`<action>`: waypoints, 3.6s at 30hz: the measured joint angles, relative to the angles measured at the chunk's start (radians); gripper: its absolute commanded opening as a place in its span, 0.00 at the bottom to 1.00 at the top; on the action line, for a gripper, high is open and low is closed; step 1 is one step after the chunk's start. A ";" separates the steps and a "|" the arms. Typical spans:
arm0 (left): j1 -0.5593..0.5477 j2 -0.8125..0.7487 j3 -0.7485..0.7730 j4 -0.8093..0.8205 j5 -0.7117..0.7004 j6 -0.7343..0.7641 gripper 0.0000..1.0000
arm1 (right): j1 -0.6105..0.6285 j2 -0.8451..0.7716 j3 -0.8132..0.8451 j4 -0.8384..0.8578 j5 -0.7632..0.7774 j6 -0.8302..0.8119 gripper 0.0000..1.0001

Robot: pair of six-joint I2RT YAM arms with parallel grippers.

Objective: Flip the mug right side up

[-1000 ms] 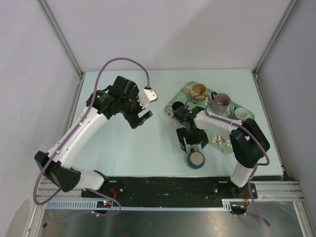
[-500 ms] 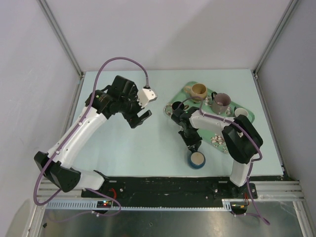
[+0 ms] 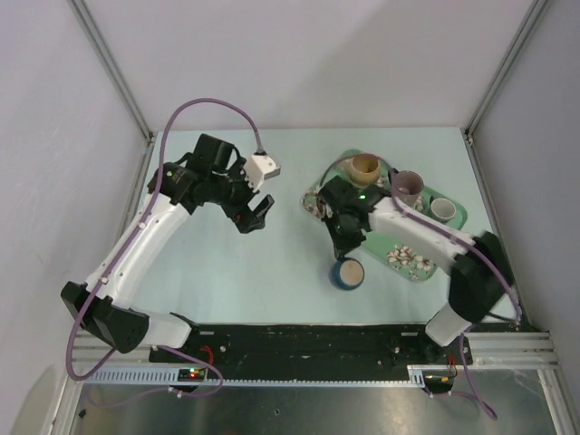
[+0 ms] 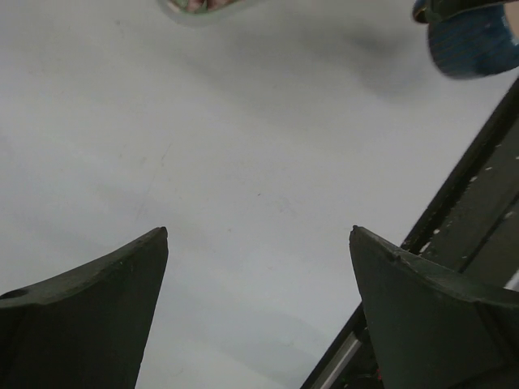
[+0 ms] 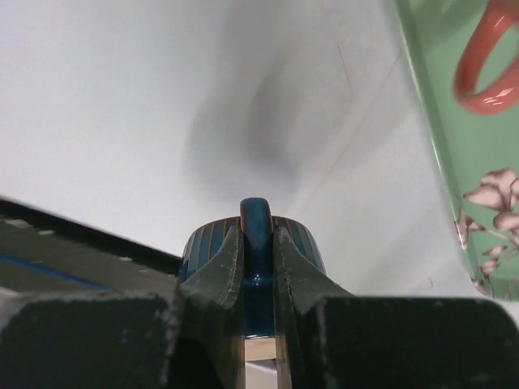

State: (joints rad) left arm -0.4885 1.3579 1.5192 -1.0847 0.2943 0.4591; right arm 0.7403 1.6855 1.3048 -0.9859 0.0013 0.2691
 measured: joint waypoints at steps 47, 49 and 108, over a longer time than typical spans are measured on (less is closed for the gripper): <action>-0.220 0.336 0.781 0.056 0.733 -0.194 0.35 | -0.258 -0.710 -0.011 0.996 -0.370 0.324 0.00; -0.230 0.344 0.781 0.059 0.723 -0.206 0.09 | -0.258 -0.697 -0.011 1.011 -0.389 0.335 0.00; -0.621 1.173 0.823 0.216 -0.068 0.303 0.54 | -0.877 -0.800 -0.036 -0.029 0.473 0.119 0.99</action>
State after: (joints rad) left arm -1.1099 2.5309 2.3425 -0.8688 0.2268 0.7624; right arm -0.1364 0.8860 1.2690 -1.0149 0.4740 0.3878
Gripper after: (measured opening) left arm 0.417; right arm 0.993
